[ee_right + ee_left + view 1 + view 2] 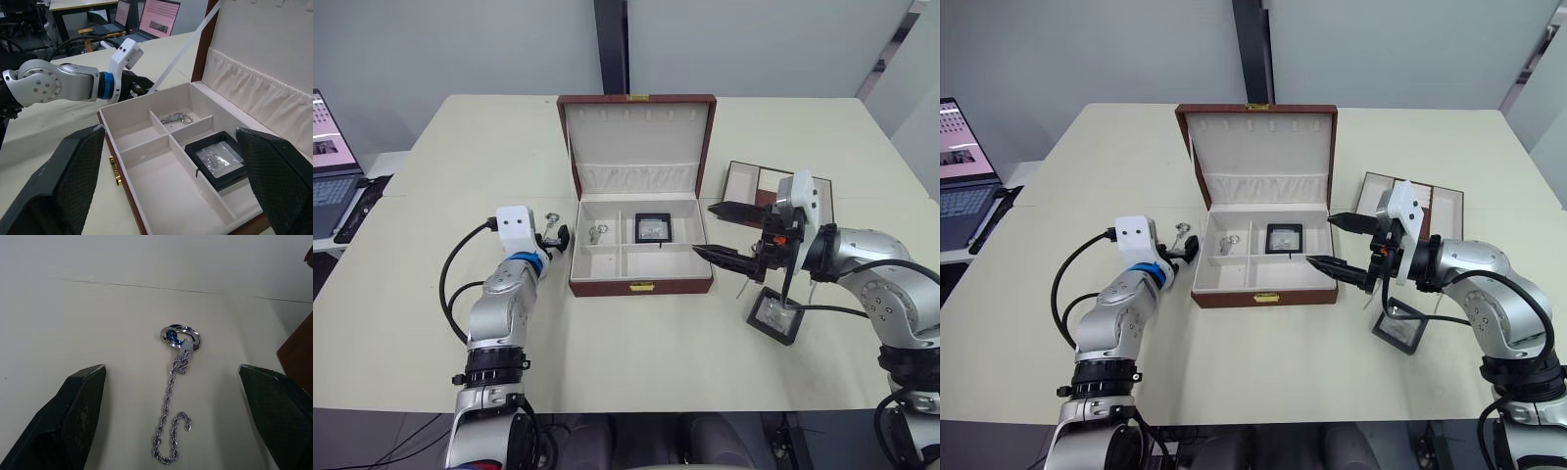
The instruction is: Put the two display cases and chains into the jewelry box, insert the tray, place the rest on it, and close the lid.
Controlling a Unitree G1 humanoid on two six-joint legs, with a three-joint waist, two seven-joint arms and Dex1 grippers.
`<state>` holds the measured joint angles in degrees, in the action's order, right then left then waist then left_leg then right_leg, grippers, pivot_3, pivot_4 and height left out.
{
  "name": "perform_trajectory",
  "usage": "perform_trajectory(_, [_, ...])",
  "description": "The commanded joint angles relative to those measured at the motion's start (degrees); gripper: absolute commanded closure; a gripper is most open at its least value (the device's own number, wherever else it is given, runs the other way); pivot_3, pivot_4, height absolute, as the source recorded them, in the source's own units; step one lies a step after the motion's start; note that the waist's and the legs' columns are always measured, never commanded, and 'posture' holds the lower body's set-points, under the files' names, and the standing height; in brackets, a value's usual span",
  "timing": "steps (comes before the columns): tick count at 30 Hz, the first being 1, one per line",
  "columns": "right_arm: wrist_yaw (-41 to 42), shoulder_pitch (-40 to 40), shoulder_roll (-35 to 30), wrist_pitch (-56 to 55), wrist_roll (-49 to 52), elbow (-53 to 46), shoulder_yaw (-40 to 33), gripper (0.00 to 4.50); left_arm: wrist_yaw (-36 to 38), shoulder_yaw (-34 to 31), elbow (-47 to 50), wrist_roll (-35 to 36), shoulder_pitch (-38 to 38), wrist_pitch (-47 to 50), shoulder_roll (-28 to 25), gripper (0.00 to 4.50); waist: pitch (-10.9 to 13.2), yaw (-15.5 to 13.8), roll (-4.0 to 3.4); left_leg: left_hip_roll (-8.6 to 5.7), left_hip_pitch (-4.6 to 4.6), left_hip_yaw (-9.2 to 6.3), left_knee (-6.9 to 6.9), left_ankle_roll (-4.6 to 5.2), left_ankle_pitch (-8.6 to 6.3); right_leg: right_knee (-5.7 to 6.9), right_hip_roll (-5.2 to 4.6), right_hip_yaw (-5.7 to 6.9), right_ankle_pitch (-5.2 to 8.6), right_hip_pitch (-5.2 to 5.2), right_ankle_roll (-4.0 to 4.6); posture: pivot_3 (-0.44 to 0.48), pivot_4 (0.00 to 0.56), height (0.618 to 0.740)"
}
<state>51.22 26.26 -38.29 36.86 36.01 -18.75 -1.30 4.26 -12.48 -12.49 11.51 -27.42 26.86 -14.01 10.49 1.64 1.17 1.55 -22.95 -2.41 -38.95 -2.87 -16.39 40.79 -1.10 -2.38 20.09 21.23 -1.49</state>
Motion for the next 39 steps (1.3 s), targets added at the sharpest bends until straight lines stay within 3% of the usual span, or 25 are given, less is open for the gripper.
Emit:
perform_trajectory(1, [0.0, 1.1, -0.1, -0.8, 0.2, -1.2, -1.0, 0.00, 0.2, 0.1, -1.9, -0.6, -0.8, -1.8, -0.1, 0.02, 0.0, 0.0, 0.00, -0.01, 0.01, 0.02, 0.00, -0.01, 0.01, 0.00, 0.00, -0.02, 0.00, 0.00, 0.00, 0.000, 0.150, 0.740])
perform_trajectory(9, [-0.2, 0.9, 0.0, -0.3, 0.4, -1.8, -1.0, 0.00, 1.4, 0.0, -3.5, 0.1, -1.2, -1.1, -0.1, 0.02, 0.0, 0.0, 0.00, -0.01, 0.02, 0.02, 0.00, -0.06, 0.03, 0.01, -0.01, -0.01, 0.00, -0.01, 0.00, 0.000, 0.150, 0.740])
perform_trajectory(12, [-0.4, 0.7, 0.1, 0.2, 0.7, -2.2, -1.0, 0.00, 1.5, 0.3, -2.8, -0.2, -1.2, -0.5, 0.1, 0.64, 0.0, 0.0, 0.00, -0.01, 0.02, 0.01, 0.00, -0.06, 0.03, 0.01, -0.01, -0.01, 0.00, -0.01, 0.00, 0.000, 0.150, 0.740])
perform_trajectory(18, [-0.7, 0.5, 0.4, 0.7, 0.9, -2.6, -0.9, 0.00, 1.2, 0.5, -3.0, -0.5, -1.9, -0.3, 0.5, 2.41, 0.0, -0.1, 0.00, -0.04, 0.01, 0.02, 0.00, -0.07, 0.04, 0.00, -0.03, -0.01, 0.00, -0.01, 0.00, 0.000, 0.150, 0.740])
perform_trajectory(22, [-0.8, 0.4, 0.5, 1.2, 1.2, -2.8, -1.0, 0.00, 1.4, 0.7, -3.2, -0.6, -2.2, -0.3, 0.7, 3.12, 0.0, -0.2, 0.00, -0.07, 0.00, 0.01, 0.00, -0.07, 0.04, -0.01, -0.06, 0.00, 0.00, -0.02, 0.00, 0.000, 0.150, 0.740])
perform_trajectory(26, [-1.0, 0.2, 0.5, 1.3, 1.3, -3.0, -1.0, 0.00, 1.5, 0.7, -3.5, -0.6, -2.4, -0.5, 0.7, 4.41, 0.0, -0.2, 0.01, -0.06, 0.00, 0.01, 0.00, -0.07, 0.04, -0.01, -0.06, 0.00, 0.00, -0.02, 0.00, 0.000, 0.150, 0.740])
perform_trajectory(39, [-2.0, 0.2, 0.6, 1.3, 1.5, -3.3, -0.9, 0.00, 2.3, 0.4, -2.2, -0.1, -3.3, -1.8, 0.7, 4.46, 0.0, -0.2, 0.01, -0.06, 0.00, 0.01, 0.00, -0.07, 0.04, -0.01, -0.05, 0.00, 0.00, -0.01, 0.00, 0.000, 0.150, 0.740])
